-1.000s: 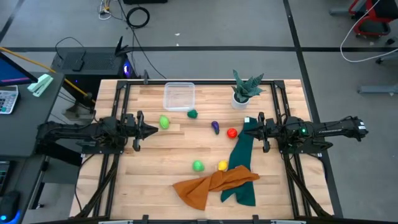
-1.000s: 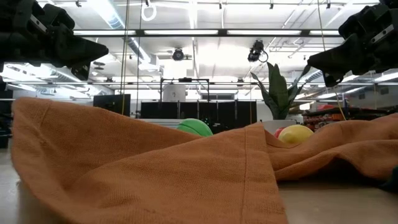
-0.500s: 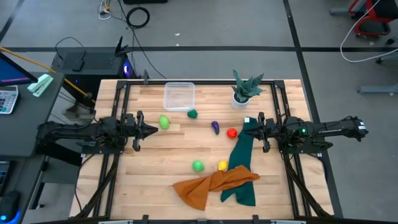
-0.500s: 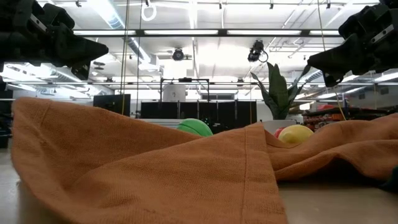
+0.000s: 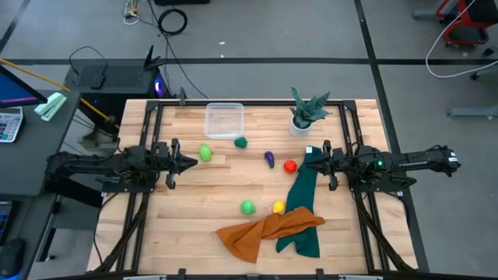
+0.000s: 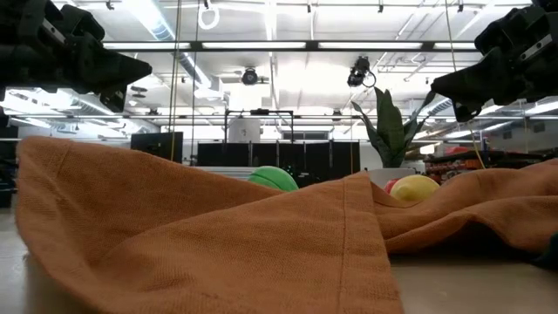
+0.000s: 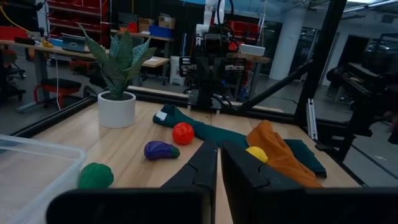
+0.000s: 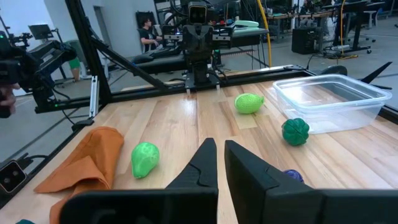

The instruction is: Pick and placing Produce into tupperware

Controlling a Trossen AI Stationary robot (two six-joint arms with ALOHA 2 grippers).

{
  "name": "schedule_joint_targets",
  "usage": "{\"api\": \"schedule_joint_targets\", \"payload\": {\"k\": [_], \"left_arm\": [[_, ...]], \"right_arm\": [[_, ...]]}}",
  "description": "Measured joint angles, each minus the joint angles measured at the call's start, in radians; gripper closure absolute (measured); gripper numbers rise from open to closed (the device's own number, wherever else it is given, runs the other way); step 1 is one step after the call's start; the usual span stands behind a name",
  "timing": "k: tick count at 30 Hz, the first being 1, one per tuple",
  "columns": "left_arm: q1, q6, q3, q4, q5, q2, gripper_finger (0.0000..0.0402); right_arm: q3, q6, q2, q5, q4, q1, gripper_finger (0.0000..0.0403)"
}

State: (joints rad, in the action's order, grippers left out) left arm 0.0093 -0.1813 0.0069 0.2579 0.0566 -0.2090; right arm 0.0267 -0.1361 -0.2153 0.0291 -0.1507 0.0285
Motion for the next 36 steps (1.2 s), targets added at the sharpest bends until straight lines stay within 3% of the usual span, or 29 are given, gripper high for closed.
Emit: {"api": "schedule_joint_targets", "payload": {"k": [18, 27, 32, 36], "left_arm": [[0.000, -0.223, 0.000, -0.001, 0.002, 0.000, 0.0387], [0.000, -0.227, 0.000, -0.001, 0.050, 0.000, 0.0384], [0.000, -0.202, 0.000, -0.005, 0.052, 0.000, 0.0384], [0.000, -0.036, 0.000, -0.007, 0.095, 0.000, 0.0391]], "right_arm": [[0.000, 0.000, 0.000, 0.000, 0.000, 0.000, 0.0402], [0.000, 0.000, 0.000, 0.000, 0.002, 0.000, 0.0402], [0.000, -0.045, 0.000, 0.092, 0.018, 0.000, 0.0402], [0.000, -0.253, 0.000, 0.212, 0.034, 0.000, 0.0402]]}}
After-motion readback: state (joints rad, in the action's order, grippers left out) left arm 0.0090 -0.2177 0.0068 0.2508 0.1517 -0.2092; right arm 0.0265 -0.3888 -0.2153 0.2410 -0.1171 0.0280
